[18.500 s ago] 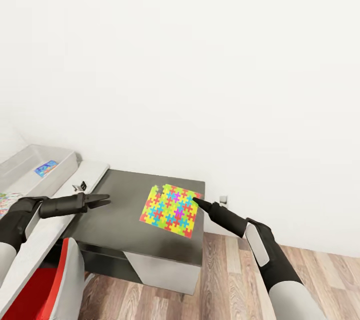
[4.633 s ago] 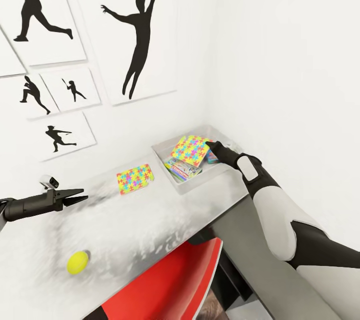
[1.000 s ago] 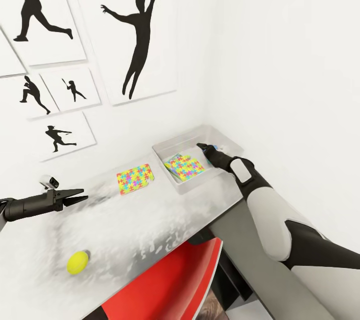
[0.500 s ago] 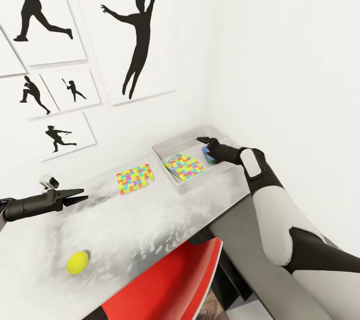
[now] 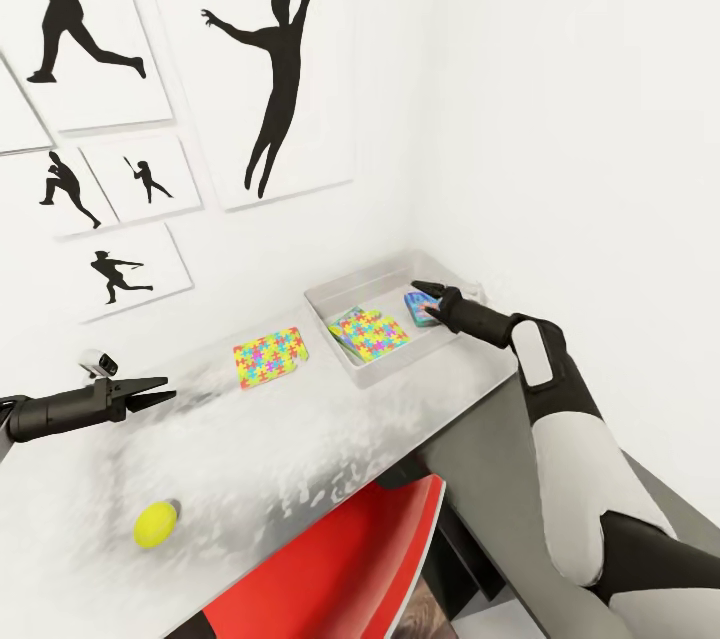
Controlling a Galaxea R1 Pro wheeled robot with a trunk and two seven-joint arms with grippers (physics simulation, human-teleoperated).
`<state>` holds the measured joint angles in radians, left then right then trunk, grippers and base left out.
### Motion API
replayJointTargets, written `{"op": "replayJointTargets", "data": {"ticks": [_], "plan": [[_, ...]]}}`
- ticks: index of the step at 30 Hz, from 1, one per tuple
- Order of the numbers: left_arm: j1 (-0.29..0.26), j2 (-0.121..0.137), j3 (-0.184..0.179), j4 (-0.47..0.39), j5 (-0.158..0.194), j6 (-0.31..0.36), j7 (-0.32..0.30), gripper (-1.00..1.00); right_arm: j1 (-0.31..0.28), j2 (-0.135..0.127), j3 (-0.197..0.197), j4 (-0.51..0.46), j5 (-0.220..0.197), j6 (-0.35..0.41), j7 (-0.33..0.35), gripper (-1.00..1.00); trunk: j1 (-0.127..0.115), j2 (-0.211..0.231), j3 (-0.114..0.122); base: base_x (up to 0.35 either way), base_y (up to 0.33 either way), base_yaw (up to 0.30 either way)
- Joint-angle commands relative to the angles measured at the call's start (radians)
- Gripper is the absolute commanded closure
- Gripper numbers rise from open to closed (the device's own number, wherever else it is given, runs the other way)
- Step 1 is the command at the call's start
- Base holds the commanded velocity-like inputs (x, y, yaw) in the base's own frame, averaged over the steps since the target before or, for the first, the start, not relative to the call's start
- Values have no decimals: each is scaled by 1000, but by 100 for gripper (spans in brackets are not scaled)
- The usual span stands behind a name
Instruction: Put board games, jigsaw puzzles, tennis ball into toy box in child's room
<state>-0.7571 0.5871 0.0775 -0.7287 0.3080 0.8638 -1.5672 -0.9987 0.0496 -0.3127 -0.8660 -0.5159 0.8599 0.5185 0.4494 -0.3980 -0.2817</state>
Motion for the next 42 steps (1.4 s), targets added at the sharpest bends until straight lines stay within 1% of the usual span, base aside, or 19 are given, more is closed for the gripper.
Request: {"op": "replayJointTargets", "data": {"ticks": [1,3,7,13,18,23,27,28,29,31,32,33,34,35,36,39,40,41,42], "plan": [[-1,0,-1,0,0,11,-4,-100,17,-4,-5,-11,2,7,29,-100,1,-2,-2,0,0,0],[-1,0,-1,0,0,11,-4,-100,41,-12,-5,-24,2,9,57,-100,1,-2,-2,0,0,0],[-1,0,-1,0,0,11,-4,-100,54,-16,-2,-31,2,11,75,-100,1,-2,-2,0,0,0],[-1,0,-1,0,0,11,-4,-100,58,-17,1,-36,2,12,83,-100,1,-2,-2,0,0,0],[-1,0,-1,0,0,11,-4,-100,77,-18,-2,-74,1,25,85,-100,1,-2,-2,0,0,0],[-1,0,-1,0,0,11,-4,-100,150,-18,-4,-155,1,82,88,-100,1,-2,-2,0,0,0],[-1,0,-1,0,0,11,-4,-100,205,-19,-4,-224,0,97,113,-100,1,-2,-2,0,0,0],[-1,0,-1,0,0,11,-4,-100,233,-19,-5,-253,0,100,139,-100,1,-2,-2,0,0,0],[-1,0,-1,0,0,11,-4,-100,312,-19,-6,-336,1,101,240,-100,1,-2,-2,0,0,0],[-1,0,-1,0,0,11,-4,-100,346,-19,-6,-371,1,99,287,-100,1,-2,-2,0,0,0],[-1,0,-1,0,0,11,-4,-100,383,-19,-10,-405,2,97,334,-100,1,-2,-2,0,0,0],[-1,0,-1,0,0,11,-4,-100,403,-19,-14,-421,2,95,357,-100,1,-2,-2,0,0,0],[-1,0,-1,0,0,11,-4,-100,443,-19,-25,-455,2,93,401,-100,1,-2,-2,0,0,0],[-1,0,-1,0,0,11,-4,-100,462,-19,-32,-471,2,92,422,-100,1,-2,-2,0,0,0],[-1,0,-1,0,0,11,-4,-100,499,-18,-49,-501,2,90,461,-100,1,-2,-2,0,0,0],[-1,0,-1,0,0,11,-4,-100,567,-17,-86,-553,1,88,533,-100,1,-2,-2,0,0,0],[-1,0,-1,0,0,11,-4,-100,600,-17,-101,-574,1,83,567,-100,1,-2,-2,0,0,0],[-1,0,-1,0,0,11,-4,-100,616,-17,-108,-582,2,78,583,-100,1,-2,-2,0,0,0],[-1,0,-1,0,0,11,-4,-100,646,-16,-118,-594,2,63,612,-100,1,-2,-2,0,0,0]]}}
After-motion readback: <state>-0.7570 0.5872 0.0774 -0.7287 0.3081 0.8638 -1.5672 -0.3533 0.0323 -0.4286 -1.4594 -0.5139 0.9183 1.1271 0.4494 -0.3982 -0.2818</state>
